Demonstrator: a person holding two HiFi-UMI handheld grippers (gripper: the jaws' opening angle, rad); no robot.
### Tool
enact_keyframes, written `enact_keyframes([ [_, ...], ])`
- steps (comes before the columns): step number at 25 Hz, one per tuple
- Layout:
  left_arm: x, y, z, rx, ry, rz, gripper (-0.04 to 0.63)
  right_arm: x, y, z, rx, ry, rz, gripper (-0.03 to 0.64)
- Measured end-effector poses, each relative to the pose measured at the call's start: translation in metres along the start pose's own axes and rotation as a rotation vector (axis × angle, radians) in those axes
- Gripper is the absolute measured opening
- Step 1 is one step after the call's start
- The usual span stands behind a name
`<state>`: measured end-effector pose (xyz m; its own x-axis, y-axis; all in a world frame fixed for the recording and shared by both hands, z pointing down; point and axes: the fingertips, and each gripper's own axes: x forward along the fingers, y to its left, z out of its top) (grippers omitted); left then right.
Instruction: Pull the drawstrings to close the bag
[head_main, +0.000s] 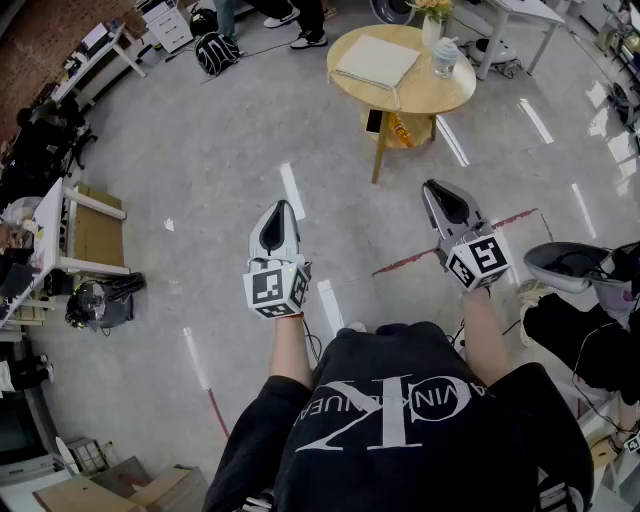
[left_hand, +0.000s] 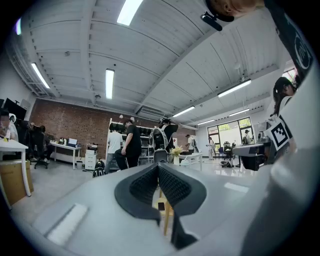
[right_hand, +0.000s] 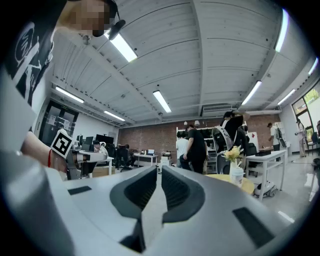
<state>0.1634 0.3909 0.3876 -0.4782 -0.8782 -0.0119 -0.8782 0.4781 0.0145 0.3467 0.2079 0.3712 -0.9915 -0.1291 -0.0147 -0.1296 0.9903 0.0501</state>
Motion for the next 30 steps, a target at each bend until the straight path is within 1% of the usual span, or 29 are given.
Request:
enact_keyframes([
  [6, -0.001, 0.002, 0.002, 0.055, -0.001, 0.035, 0.014, 0.004, -0.004, -0.003, 0.012, -0.012, -0.021, 0.040],
  [10, -0.001, 0.001, 0.000, 0.054, 0.002, 0.030, 0.014, 0.007, 0.000, -0.009, 0.011, -0.001, -0.012, 0.040],
  [17, -0.010, -0.009, 0.002, 0.064, 0.005, 0.030, 0.014, 0.004, 0.005, -0.011, 0.020, -0.011, 0.013, 0.038],
  [20, -0.017, -0.003, -0.004, 0.035, 0.016, 0.061, 0.017, 0.001, 0.005, -0.014, 0.030, -0.018, 0.005, 0.040],
  [22, -0.018, -0.003, -0.013, 0.004, 0.019, 0.056, 0.018, -0.001, 0.003, -0.018, 0.040, -0.016, -0.004, 0.040],
  [23, -0.016, -0.005, -0.017, -0.010, 0.020, 0.045, 0.024, -0.002, 0.000, -0.022, 0.045, -0.008, -0.009, 0.040],
  [24, -0.012, -0.008, -0.021, -0.022, 0.022, 0.028, 0.052, -0.003, -0.004, -0.026, 0.049, 0.002, -0.019, 0.040],
  [25, -0.006, -0.011, -0.024, -0.031, 0.023, 0.009, 0.102, -0.004, -0.010, -0.030, 0.053, 0.009, -0.031, 0.041],
  [26, 0.003, -0.013, -0.025, -0.038, 0.020, -0.008, 0.133, -0.003, -0.017, -0.031, 0.057, 0.012, -0.043, 0.042],
  [27, 0.013, -0.014, -0.024, -0.044, 0.013, -0.022, 0.140, 0.000, -0.026, -0.031, 0.059, 0.009, -0.053, 0.055],
  [28, 0.025, -0.014, -0.023, -0.048, 0.006, -0.033, 0.142, 0.005, -0.034, -0.030, 0.061, 0.006, -0.060, 0.100],
  [29, 0.038, -0.013, -0.023, -0.051, 0.000, -0.042, 0.143, 0.011, -0.043, -0.029, 0.059, 0.003, -0.065, 0.130],
  [30, 0.052, -0.012, -0.024, -0.052, -0.003, -0.050, 0.143, 0.018, -0.051, -0.029, 0.056, 0.004, -0.070, 0.132],
])
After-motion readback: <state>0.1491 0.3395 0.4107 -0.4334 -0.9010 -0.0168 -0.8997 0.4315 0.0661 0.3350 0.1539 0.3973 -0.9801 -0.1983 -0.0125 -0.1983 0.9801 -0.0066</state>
